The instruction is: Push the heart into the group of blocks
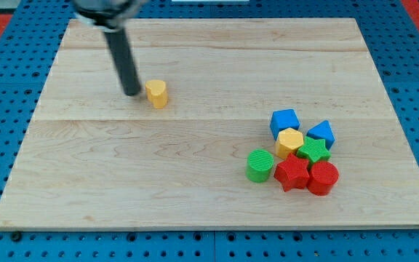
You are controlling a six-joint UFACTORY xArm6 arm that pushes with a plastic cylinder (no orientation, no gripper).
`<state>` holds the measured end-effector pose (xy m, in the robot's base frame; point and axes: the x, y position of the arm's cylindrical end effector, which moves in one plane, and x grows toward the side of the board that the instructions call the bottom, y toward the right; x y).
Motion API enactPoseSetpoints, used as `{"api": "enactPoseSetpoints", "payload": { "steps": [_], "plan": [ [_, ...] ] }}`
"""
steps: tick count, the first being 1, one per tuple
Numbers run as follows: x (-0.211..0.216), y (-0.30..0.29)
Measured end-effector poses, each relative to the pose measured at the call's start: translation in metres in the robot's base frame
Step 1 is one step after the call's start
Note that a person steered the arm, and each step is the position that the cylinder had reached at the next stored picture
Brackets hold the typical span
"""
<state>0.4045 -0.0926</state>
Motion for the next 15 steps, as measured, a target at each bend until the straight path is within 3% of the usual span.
{"api": "enactPoseSetpoints", "payload": {
  "steps": [1, 2, 3, 4, 5, 6, 7, 8, 9, 10, 12, 13, 14, 15],
  "plan": [
    [0.008, 0.106],
    [-0.024, 0.05],
    [-0.042, 0.046],
    [-0.071, 0.127],
    [-0.011, 0.178],
    [-0.016, 0.166],
    [-0.108, 0.179],
    [-0.055, 0.137],
    [-0.007, 0.145],
    [-0.012, 0.16],
    [-0.009, 0.101],
    [0.038, 0.102],
    [0.074, 0.182],
    [0.06, 0.179]
  ]
}}
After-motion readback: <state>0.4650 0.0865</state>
